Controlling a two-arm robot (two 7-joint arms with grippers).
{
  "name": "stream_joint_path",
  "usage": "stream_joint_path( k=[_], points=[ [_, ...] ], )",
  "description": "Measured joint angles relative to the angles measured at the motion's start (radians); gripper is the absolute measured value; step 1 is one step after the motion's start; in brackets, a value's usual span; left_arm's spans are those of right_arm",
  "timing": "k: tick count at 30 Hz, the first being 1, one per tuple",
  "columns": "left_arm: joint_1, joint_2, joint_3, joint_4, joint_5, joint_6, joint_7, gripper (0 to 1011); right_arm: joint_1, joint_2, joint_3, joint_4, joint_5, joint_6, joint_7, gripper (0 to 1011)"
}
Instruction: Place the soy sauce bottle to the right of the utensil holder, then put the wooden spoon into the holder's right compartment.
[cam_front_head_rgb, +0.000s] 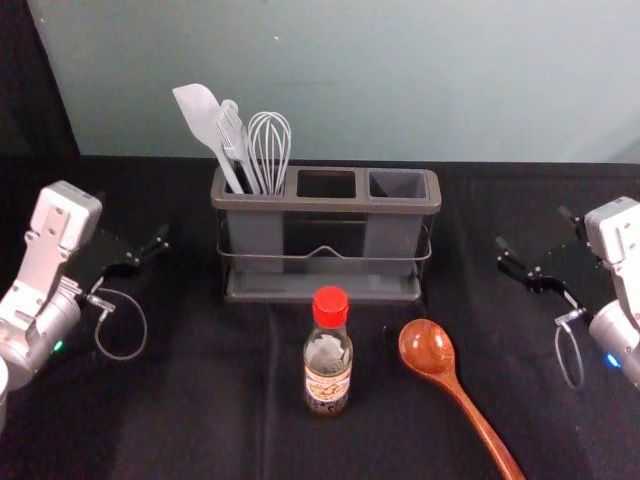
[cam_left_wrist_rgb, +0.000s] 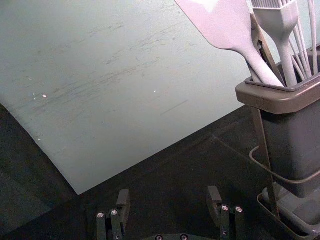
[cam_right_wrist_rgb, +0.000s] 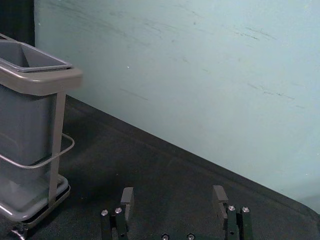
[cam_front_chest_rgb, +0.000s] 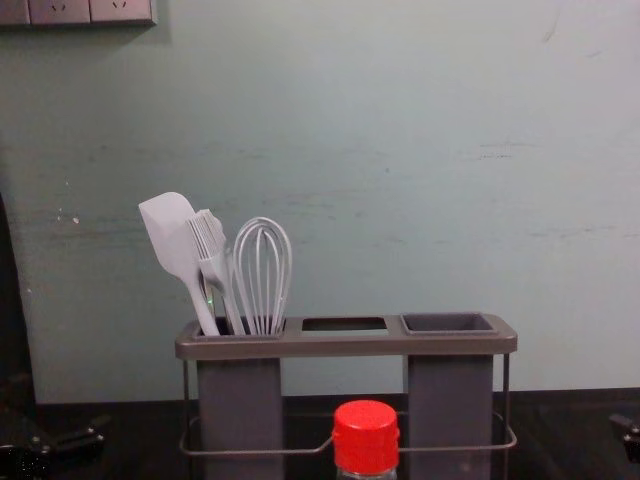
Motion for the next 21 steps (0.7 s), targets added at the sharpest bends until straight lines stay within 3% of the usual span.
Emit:
stream_joint_path(
  k=[21],
  points=[
    [0.0, 0.0, 0.0, 0.0, 0.0, 0.0, 0.0, 1005, 0.0, 0.0, 0.0, 0.0, 0.0, 0.0, 0.0, 1003]
  ],
)
